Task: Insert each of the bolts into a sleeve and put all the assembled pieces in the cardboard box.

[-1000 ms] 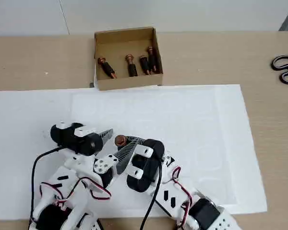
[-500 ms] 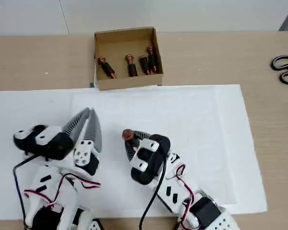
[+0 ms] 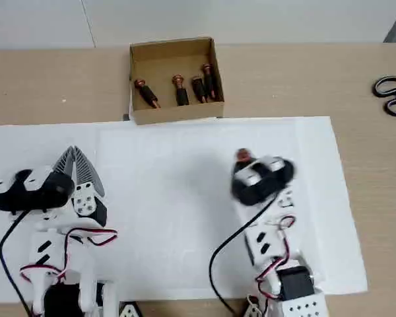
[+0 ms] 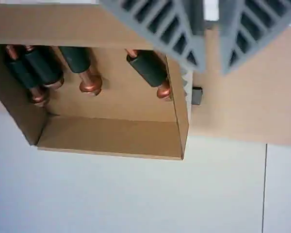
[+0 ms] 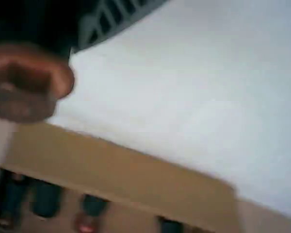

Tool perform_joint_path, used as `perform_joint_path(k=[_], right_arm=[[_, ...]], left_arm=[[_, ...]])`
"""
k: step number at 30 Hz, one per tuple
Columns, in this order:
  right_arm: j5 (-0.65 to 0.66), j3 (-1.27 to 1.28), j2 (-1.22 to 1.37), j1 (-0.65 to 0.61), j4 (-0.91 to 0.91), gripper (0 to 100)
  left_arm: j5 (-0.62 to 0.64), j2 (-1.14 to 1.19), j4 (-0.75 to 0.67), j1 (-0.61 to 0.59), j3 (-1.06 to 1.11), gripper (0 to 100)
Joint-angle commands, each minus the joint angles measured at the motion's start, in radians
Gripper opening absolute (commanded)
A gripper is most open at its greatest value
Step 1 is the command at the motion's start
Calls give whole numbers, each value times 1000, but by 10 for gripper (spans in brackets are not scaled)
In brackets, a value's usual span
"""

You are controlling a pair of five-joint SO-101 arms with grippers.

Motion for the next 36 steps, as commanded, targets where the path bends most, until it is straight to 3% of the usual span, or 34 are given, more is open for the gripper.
perform_joint_path(k=[1, 5, 11, 17, 28, 36], right_arm=[[-58, -92, -5, 38, 82, 3], [-71, -170, -5, 33, 160, 3], [-72, -301, 27, 15, 257, 3], [-137, -477, 229, 10, 266, 3], [-207, -881, 855, 15, 269, 3], [-207, -1175, 1251, 12, 268, 3]], left_arm=[[-11, 0, -15, -6, -15, 6], [-8, 75, 51, 43, -150, 6], [35, 420, 249, 129, -524, 6], [92, 706, 273, 130, -780, 6], [132, 885, 284, 130, -811, 6], [178, 885, 400, 129, -811, 6]])
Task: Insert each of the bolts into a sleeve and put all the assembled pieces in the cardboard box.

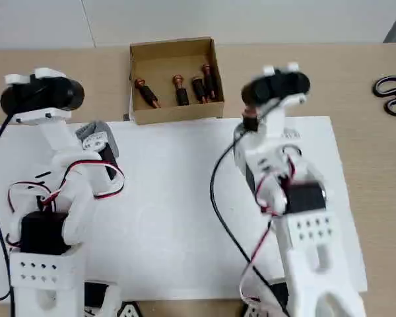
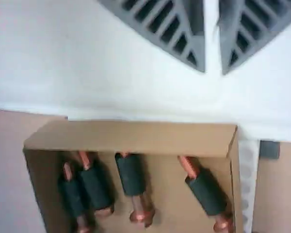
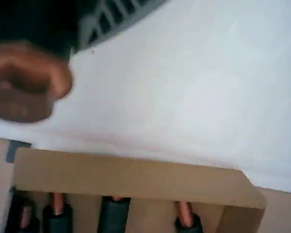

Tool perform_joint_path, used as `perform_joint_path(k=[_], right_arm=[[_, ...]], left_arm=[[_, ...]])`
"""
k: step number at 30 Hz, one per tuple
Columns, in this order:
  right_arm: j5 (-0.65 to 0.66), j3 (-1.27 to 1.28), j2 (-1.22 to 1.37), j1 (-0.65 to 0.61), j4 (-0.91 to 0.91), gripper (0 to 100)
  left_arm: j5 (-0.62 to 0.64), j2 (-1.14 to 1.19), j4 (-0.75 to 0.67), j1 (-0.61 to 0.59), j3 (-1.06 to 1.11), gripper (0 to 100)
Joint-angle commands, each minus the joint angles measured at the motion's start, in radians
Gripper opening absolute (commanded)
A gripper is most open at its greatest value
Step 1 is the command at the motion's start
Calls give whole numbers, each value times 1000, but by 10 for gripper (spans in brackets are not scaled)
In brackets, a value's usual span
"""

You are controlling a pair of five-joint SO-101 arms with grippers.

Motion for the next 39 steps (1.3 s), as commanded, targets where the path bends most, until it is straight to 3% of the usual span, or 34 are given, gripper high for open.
perform_joint_path(k=[1, 7, 25, 39], right_arm=[[-11, -195, 165, -7, 2, 3], [-6, -546, 522, -5, 2, 3], [31, -1648, 1498, -62, -7, 3], [31, -2266, 1960, -79, -7, 39]], left_arm=[[54, 5, 44, 0, -41, 6], [109, 5, 87, 5, -41, 6], [106, 3, 87, 8, 8, 6], [109, 3, 87, 6, 19, 6]])
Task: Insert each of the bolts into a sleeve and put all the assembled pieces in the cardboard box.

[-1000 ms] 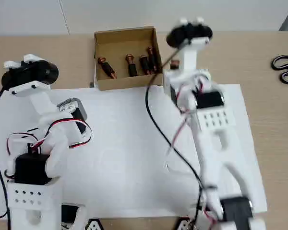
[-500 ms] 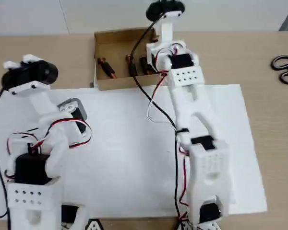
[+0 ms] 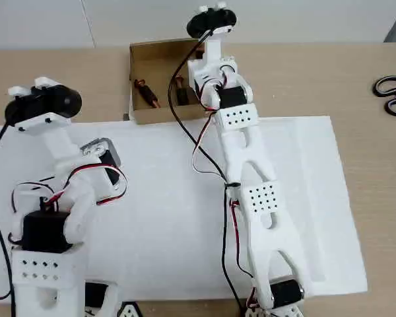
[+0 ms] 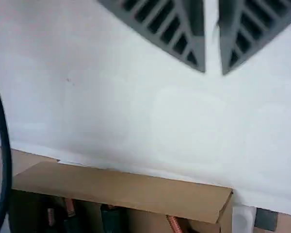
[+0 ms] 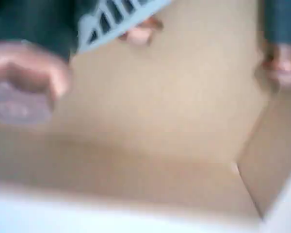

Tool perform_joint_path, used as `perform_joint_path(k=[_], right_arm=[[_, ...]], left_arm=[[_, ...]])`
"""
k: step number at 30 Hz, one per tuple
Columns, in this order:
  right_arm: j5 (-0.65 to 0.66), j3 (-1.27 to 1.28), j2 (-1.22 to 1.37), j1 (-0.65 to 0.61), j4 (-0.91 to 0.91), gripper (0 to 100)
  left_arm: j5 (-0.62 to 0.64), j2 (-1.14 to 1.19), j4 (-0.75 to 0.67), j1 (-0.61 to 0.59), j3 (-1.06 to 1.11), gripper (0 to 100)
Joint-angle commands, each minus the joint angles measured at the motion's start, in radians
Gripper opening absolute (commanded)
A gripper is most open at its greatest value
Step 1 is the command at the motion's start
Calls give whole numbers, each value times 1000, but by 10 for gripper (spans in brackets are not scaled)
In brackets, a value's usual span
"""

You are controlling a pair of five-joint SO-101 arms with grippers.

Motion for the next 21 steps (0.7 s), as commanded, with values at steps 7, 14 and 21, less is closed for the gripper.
perform_joint_path(k=[7, 14, 21], right_arm=[[12, -112, -1, -2, 2, 270], [11, -115, -10, 10, 4, 277], [2, -114, -177, 36, 217, 134]], left_arm=[[6, 3, 3, 6, -4, 6], [3, 3, 5, 6, -8, 6], [2, 3, 0, 6, -12, 6]])
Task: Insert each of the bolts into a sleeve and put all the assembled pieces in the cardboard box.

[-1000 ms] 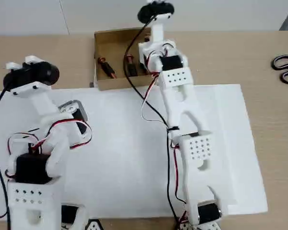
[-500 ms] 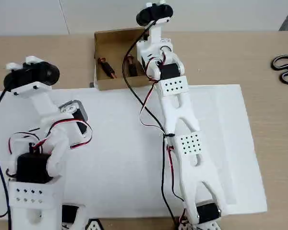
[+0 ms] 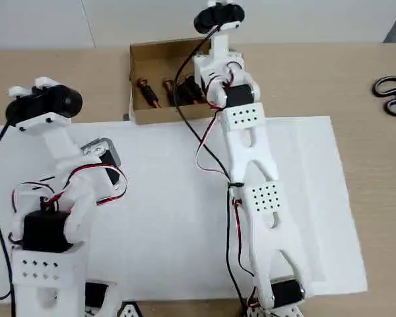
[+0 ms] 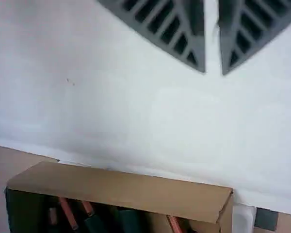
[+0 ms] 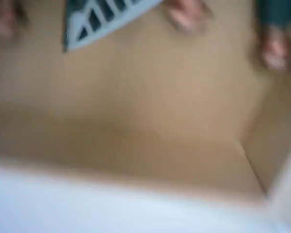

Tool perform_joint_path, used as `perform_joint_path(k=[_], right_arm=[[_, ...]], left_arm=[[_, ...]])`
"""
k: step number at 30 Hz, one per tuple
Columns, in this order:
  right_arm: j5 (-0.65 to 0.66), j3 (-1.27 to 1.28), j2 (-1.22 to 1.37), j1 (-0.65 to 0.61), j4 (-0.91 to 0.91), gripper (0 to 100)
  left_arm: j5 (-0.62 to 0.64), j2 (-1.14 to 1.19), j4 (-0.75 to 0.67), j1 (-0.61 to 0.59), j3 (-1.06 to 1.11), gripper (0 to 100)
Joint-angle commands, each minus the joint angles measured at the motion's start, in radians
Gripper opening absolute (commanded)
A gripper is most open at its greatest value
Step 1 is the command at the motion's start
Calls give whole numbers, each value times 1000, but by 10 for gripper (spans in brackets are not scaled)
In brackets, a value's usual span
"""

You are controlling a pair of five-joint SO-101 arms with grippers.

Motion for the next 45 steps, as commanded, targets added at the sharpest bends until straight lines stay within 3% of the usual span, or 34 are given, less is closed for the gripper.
perform_joint_path(k=[1, 3, 10, 19, 22, 31, 36, 45], right_arm=[[2, -48, -162, 8, 94, 89], [3, -48, -183, 10, 110, 0], [2, -48, -222, 36, 209, 3], [-91, -49, -404, 41, 624, 2], [-92, -49, -479, 41, 719, 2], [-84, -44, -684, 24, 763, 2], [-81, -32, -837, -4, 765, 2], [-80, 520, -1303, -8, 760, 2]], left_arm=[[2, 3, 0, 6, -12, 6], [2, 3, -2, 6, -12, 6], [6, 3, -2, 8, -24, 6], [-3, 3, 6, 9, -174, 6], [-68, -6, 6, 9, -193, 6], [-219, -262, 26, 6, -133, 6], [-230, -396, 97, 5, -44, 6], [-229, -612, 112, 0, 136, 6]])
